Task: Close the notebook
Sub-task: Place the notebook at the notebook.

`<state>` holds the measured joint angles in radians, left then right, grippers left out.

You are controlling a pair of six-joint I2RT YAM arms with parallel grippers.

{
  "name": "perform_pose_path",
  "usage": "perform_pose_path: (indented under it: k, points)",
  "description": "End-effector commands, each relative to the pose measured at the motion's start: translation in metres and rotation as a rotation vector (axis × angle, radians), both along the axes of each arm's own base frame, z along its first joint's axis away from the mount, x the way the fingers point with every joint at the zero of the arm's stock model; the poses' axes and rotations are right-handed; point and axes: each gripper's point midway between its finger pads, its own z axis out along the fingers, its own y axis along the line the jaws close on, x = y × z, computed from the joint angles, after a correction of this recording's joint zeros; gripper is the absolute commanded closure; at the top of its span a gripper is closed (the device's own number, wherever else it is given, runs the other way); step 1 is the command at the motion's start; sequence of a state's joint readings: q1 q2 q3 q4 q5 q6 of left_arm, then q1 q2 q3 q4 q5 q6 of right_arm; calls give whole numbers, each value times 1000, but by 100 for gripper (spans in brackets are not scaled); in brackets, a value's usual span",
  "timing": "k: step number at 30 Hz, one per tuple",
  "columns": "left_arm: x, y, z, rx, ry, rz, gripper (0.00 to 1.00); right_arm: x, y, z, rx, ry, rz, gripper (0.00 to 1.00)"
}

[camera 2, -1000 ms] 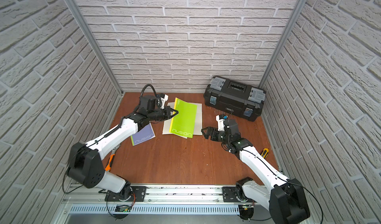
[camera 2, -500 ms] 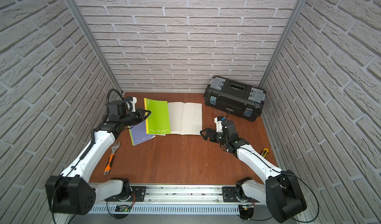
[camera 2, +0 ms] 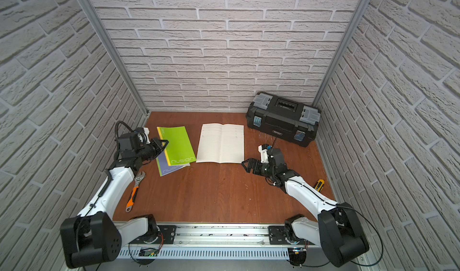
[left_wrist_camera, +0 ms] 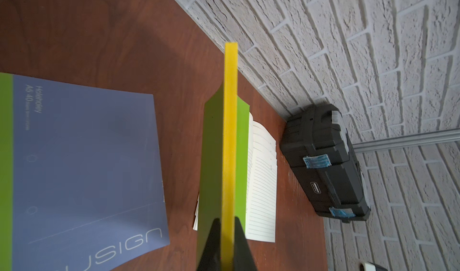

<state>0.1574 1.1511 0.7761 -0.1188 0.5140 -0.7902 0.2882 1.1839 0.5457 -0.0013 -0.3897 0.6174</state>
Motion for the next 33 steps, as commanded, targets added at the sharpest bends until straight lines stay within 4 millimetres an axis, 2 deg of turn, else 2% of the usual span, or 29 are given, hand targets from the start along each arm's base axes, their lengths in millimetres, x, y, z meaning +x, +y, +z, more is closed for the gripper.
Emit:
perform_pose_path:
  k: [1,9,18,33]
  points:
    - [14,7,29,-11,-136,-10,100,3,4,3,18,-31,9,3]
    - [26,25,20,-71,-141,37,100,2,4,0,20,-25,7,3]
    - [30,37,-14,-154,-95,56,100,3,5,-3,22,-18,11,3]
    - [31,47,-47,-171,-10,56,100,3,5,-7,25,-9,7,3]
